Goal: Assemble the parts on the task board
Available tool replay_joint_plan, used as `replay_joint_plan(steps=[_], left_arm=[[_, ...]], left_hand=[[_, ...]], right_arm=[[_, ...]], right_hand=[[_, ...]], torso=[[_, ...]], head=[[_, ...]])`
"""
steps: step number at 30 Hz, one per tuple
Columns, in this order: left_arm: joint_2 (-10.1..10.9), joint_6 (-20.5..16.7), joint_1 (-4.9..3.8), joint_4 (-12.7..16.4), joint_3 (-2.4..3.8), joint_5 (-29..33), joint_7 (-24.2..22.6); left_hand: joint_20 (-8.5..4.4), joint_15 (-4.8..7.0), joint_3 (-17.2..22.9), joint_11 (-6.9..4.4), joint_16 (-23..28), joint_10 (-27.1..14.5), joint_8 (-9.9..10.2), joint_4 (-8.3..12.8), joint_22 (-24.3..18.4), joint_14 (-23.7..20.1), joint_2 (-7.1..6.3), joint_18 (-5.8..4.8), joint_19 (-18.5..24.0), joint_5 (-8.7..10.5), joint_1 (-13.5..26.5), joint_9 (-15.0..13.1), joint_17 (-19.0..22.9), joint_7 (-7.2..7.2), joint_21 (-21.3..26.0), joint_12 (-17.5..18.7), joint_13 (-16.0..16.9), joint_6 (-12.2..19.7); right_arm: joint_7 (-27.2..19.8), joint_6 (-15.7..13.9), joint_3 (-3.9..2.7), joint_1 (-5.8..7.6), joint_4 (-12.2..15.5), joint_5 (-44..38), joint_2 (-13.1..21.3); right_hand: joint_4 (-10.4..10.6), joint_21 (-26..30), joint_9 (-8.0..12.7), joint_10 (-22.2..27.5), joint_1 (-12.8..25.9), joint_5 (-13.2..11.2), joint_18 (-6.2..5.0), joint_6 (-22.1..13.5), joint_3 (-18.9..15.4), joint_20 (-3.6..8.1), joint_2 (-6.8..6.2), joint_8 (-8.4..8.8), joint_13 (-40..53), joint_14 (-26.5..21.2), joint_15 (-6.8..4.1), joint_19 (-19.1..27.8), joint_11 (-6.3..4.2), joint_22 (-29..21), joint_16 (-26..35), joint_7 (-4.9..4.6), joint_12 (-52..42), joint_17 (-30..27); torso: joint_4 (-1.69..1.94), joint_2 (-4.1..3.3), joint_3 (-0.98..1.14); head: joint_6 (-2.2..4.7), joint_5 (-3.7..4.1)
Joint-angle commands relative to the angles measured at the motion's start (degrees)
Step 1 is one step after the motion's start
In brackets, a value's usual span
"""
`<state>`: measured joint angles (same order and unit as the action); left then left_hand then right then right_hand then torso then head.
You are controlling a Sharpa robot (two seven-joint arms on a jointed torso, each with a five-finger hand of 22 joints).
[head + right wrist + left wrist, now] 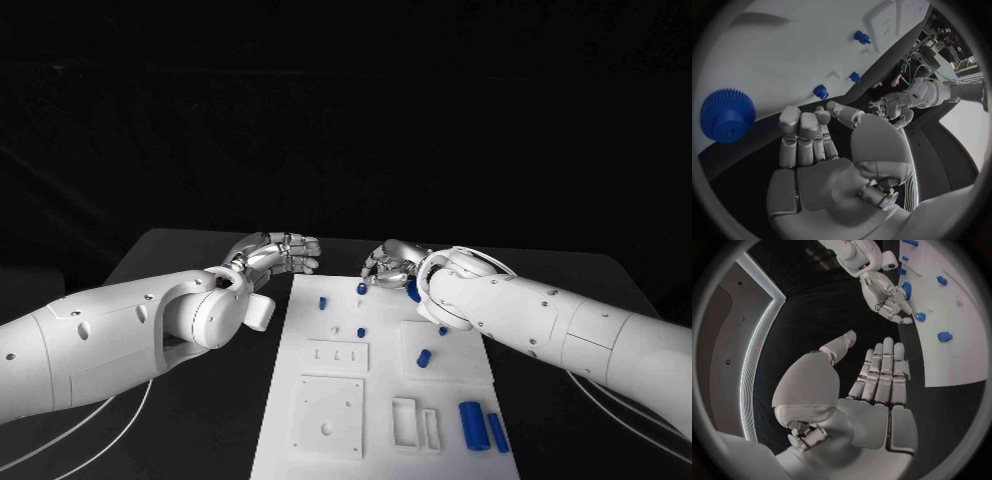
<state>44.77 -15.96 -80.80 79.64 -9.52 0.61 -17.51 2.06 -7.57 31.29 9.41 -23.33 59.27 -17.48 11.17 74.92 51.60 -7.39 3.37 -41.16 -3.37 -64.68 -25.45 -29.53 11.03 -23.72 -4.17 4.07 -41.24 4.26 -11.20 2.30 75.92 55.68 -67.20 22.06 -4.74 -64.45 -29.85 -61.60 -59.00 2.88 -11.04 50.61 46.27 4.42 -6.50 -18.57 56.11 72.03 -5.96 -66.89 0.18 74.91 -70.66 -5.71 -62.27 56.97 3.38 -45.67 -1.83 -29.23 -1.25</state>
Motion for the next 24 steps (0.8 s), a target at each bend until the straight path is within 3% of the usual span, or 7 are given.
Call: replay_joint_plan(steps=[1, 10, 17, 20, 24], left_arm=[[-0.1, 0.9, -0.09, 0.1, 0.05, -0.2, -0.2], [-0.1, 1.0, -0.09, 0.1, 0.05, -0.2, -0.2], [-0.1, 1.0, -0.09, -0.2, 0.05, -0.2, -0.2], [0.0, 0.8, -0.09, -0.4, 0.05, -0.2, -0.3], [0.1, 1.0, -0.09, -0.9, 0.05, -0.2, -0.5]], left_hand=[[0.04, -0.31, 0.2, 0.30, 0.3, 0.1, 0.3, 0.0, 1.2, 0.0, -0.04, 0.66, 0.4, -0.14, 0.4, 0.1, -0.1, 0.93, -0.3, 0.3, -0.1, -0.1], [0.03, -0.31, 0.2, 0.29, 0.3, 0.1, 0.3, 0.0, 1.2, 0.0, -0.04, 0.66, 0.4, -0.14, 0.4, 0.1, -0.1, 0.93, -0.3, 0.3, -0.1, -0.1], [0.04, -0.31, 0.2, 0.29, 0.3, 0.1, 0.3, 0.0, 1.2, 0.0, -0.03, 0.67, 0.4, -0.15, 0.4, 0.1, -0.1, 0.92, -0.3, 0.3, -0.1, -0.1], [0.04, -0.31, 0.2, 0.29, 0.3, 0.1, 0.3, 0.0, 1.2, 0.0, -0.04, 0.66, 0.5, -0.14, 0.4, 0.1, -0.1, 0.92, -0.3, 0.3, -0.1, -0.1], [0.04, -0.31, 0.2, 0.29, 0.3, 0.2, 0.3, 0.1, 1.2, 0.0, -0.08, 0.67, 0.5, -0.13, 0.4, 0.1, -0.1, 0.90, -0.3, 0.2, -0.1, -0.1]], right_arm=[[0.1, 0.0, 0.01, 0.01, 0.1, 0.0, -0.1], [0.6, 0.3, 0.01, 0.01, 0.2, -0.5, -0.2], [-0.6, -2.6, 0.01, 0.01, 1.0, -0.7, 0.8], [-2.8, -4.2, 0.00, 0.02, 2.3, 0.2, 2.2], [-4.6, -5.6, -0.24, 0.16, 4.8, 0.6, 4.5]], right_hand=[[0.2, -0.1, -0.1, 5.6, -0.2, -0.1, -3.96, 4.1, 0.2, 0.52, -0.05, -0.17, -0.1, -0.1, 0.03, 0.2, 0.10, 0.8, 0.2, -0.92, -0.4, 0.1], [0.2, -0.1, -0.1, 5.5, -0.2, -0.1, -3.96, 4.3, 0.2, 0.54, -0.13, -0.27, -0.1, -0.1, -0.05, 0.1, 0.02, 0.8, 0.2, -0.83, -0.5, 0.1], [-0.2, -0.1, 0.1, 5.5, -0.4, -0.1, -3.96, 3.6, 0.2, 0.62, -0.59, 0.21, -0.2, 0.0, -0.03, 0.0, 0.07, 0.7, 0.2, -0.93, -0.6, 0.1], [-1.2, -0.2, 0.4, 5.4, -0.6, 0.0, -3.96, 2.9, -0.6, 0.69, -1.34, 0.70, -0.2, 0.1, 0.23, -0.1, 0.34, 0.8, 0.2, -1.22, -0.8, 0.1], [-4.8, -0.3, 0.9, 5.5, -0.1, 1.4, -3.96, 1.2, -5.3, 0.71, -2.51, 1.78, -0.5, 0.3, 0.82, -0.2, 0.97, 0.8, 0.3, -1.92, -1.1, 0.2]], torso=[[-0.02, 0.01, 0.00], [-0.03, -0.01, -0.01], [-0.01, 0.04, 0.06], [-0.07, 0.05, 0.07], [-0.21, 0.07, 0.16]], head=[[0.00, -0.05], [0.02, 0.00], [0.18, 0.04], [0.38, 0.02], [0.61, -0.09]])
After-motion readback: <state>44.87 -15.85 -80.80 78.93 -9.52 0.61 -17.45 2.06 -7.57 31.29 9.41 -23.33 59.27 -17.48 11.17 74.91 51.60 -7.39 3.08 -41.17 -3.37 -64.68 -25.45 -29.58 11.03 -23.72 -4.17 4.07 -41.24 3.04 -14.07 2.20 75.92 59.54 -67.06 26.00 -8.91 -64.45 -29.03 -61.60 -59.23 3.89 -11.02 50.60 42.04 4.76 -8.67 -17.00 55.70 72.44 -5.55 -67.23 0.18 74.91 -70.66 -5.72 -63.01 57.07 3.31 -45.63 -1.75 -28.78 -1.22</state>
